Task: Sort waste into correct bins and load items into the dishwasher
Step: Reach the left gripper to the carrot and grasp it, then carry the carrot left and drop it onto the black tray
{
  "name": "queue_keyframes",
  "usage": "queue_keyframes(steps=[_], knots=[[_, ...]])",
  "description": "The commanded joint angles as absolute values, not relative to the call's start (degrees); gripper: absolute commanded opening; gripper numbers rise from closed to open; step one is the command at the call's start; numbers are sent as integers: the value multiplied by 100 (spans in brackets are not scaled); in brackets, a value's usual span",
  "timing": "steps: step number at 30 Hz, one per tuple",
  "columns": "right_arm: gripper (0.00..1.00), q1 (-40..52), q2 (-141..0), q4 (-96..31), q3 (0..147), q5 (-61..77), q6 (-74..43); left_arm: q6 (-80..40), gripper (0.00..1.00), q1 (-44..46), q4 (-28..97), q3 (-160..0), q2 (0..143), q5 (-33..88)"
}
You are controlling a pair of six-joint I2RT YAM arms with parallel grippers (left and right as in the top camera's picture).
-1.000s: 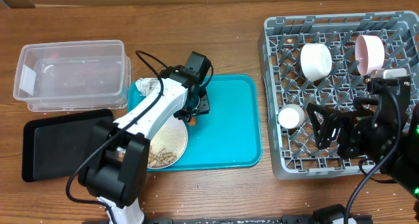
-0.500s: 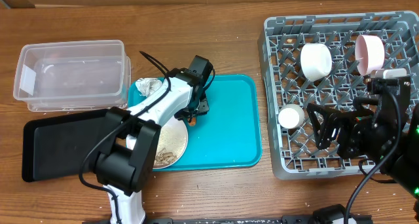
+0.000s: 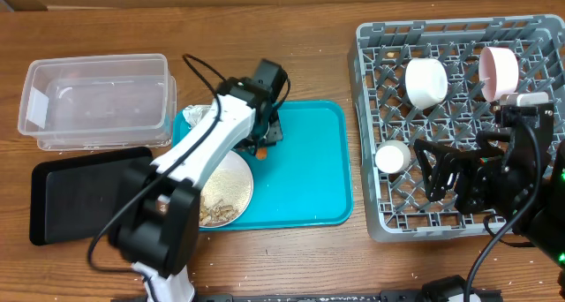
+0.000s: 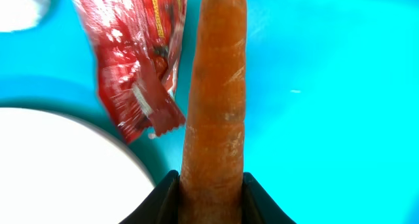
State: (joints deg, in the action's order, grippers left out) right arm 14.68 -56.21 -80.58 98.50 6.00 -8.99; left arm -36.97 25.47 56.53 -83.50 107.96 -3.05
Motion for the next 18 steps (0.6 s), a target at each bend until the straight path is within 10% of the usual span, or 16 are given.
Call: queue_keyframes(steps=[1,18], knots=[[100,1479,-5610,-8031,9854,633,-899,-3927,20,2495,5986,-8580,10112,-515],[100,1479,-5610,-8031,9854,633,-899,-4740,22,-1020,7494,-7522,8938,-1444]])
